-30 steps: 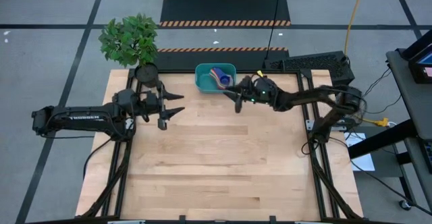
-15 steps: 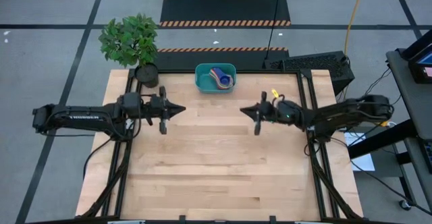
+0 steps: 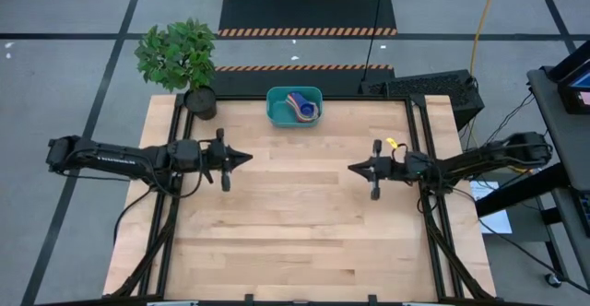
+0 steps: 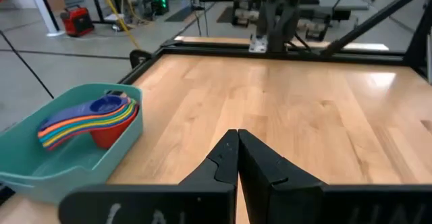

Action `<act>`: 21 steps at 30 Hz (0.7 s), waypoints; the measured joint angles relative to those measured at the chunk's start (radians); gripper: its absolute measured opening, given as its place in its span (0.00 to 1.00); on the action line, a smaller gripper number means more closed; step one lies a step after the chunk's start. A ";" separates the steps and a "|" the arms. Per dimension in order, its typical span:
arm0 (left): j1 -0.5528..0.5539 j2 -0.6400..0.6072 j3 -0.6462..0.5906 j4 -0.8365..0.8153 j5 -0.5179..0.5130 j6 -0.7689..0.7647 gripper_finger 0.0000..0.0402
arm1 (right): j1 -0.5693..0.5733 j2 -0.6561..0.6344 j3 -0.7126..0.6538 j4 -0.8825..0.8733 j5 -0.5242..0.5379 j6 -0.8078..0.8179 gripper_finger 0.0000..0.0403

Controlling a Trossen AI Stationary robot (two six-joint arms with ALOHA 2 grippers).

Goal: Nest measuring cups in basket
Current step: Return to Home Position

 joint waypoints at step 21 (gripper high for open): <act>0.009 -0.002 -0.193 0.282 -0.001 0.001 0.02 | 0.006 -0.607 -0.032 -0.523 -0.075 0.068 0.00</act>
